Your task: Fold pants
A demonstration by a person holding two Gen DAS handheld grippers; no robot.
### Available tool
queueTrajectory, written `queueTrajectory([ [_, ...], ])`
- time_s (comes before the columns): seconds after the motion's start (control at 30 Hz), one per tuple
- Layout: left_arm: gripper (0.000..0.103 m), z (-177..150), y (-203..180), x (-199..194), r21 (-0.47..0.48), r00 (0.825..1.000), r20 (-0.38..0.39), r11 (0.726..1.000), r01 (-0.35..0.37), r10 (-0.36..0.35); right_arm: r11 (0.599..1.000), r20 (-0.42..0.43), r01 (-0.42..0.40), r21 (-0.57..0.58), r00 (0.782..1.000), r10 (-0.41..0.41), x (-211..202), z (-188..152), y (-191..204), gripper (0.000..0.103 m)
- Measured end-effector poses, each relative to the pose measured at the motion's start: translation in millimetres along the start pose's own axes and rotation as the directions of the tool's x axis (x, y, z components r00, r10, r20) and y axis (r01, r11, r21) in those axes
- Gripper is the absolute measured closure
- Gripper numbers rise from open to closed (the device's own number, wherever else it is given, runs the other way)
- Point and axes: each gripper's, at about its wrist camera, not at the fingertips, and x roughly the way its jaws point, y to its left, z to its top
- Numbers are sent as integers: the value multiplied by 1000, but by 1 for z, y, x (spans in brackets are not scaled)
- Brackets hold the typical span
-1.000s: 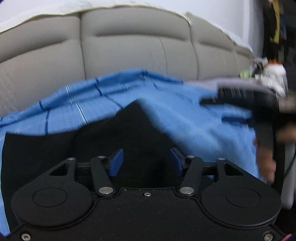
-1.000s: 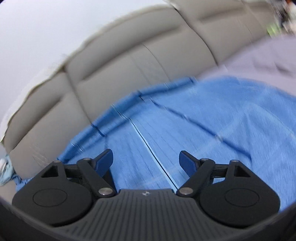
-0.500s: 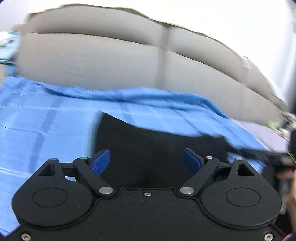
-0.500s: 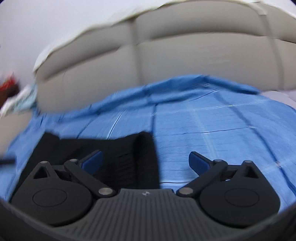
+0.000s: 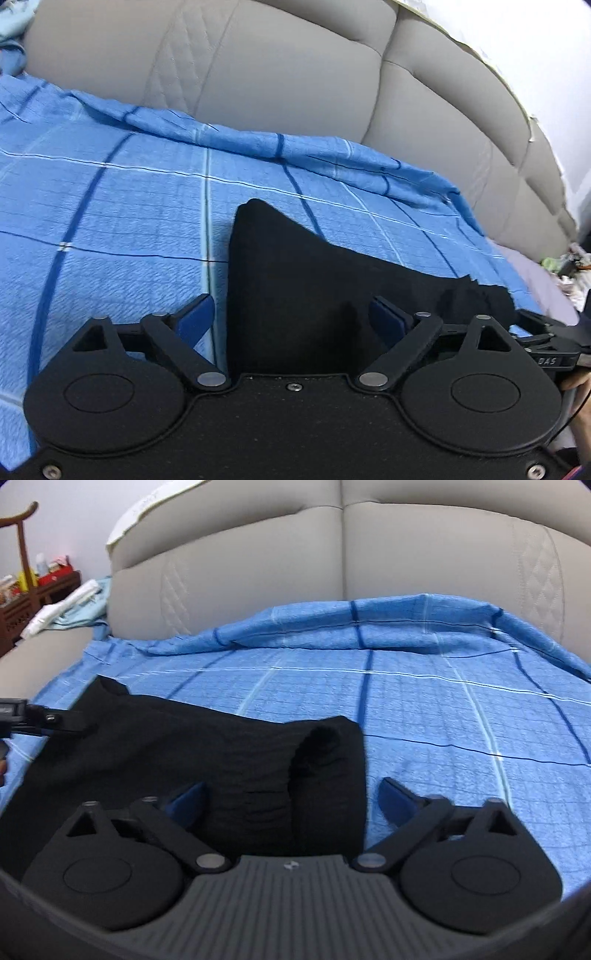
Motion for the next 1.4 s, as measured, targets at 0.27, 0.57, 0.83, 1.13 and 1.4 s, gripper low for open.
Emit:
queueTrajectory([
  [0.27,2,7,8,13,7,989,-17,989,149,-149,984,30,-123,129,992,121,-4,-1,-12,38],
  [0.57,87,-3,6,3,-81,992,111,996,-49,57,975,47,-113,191,993,106,13,10,10,69],
  [0.83,87,100,25,36,-18,969,174,985,-173,174,975,92,-78,209,994,60,72,72,27,73],
  [1.13,48,103,37,89,67,920,84,919,-388,383,984,-15,101,144,995,-100,125,96,28,22],
  [1.4,5,71,34,44,94,902,112,899,-428,418,970,48,242,15,969,-243,76,56,28,0],
])
